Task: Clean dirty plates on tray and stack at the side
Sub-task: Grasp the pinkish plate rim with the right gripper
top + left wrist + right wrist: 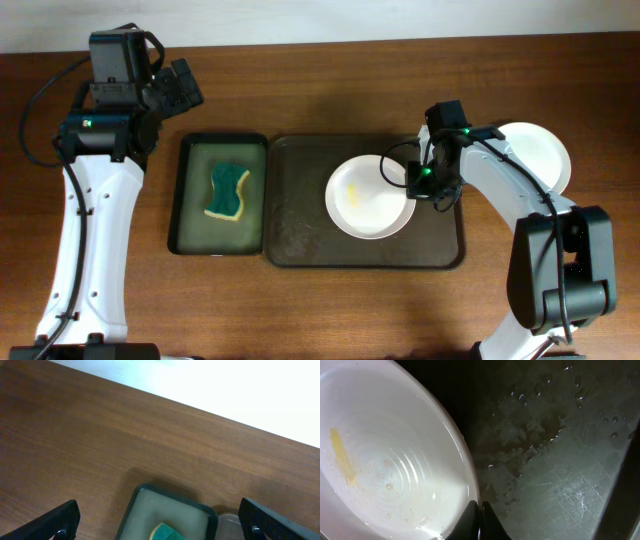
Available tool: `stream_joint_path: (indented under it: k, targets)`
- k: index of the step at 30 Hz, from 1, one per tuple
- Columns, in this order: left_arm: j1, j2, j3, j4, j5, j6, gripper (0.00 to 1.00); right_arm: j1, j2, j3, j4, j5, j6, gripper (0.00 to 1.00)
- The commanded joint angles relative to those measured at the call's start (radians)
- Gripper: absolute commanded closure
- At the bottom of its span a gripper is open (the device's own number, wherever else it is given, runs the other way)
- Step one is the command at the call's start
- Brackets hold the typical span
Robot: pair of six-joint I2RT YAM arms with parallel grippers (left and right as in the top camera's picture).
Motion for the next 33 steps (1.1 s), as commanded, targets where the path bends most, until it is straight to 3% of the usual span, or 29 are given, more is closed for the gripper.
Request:
stream_joint_path:
  k: [1,21,27,29,33]
  targets:
    - [0.001,-0.015,0.021,0.002,-0.008,-0.003,0.00,0.005,-0.006,-0.007,0.005,0.002,0.005,0.96]
    - [0.001,-0.015,0.021,0.002,-0.008,-0.003,0.01,0.006,-0.006,-0.007,0.065,0.002,0.037,0.96]
    - [0.001,-0.015,0.021,0.002,-0.008,-0.003,0.01,0.005,-0.006,-0.006,0.065,0.001,0.038,0.59]
    - [0.001,-0.015,0.021,0.002,-0.008,-0.003,0.01,0.005,-0.006,0.000,0.058,-0.002,0.037,0.53]
    - [0.001,-0.015,0.021,0.002,-0.008,-0.003,0.01,0.005,-0.006,0.072,-0.040,-0.003,0.037,0.52]
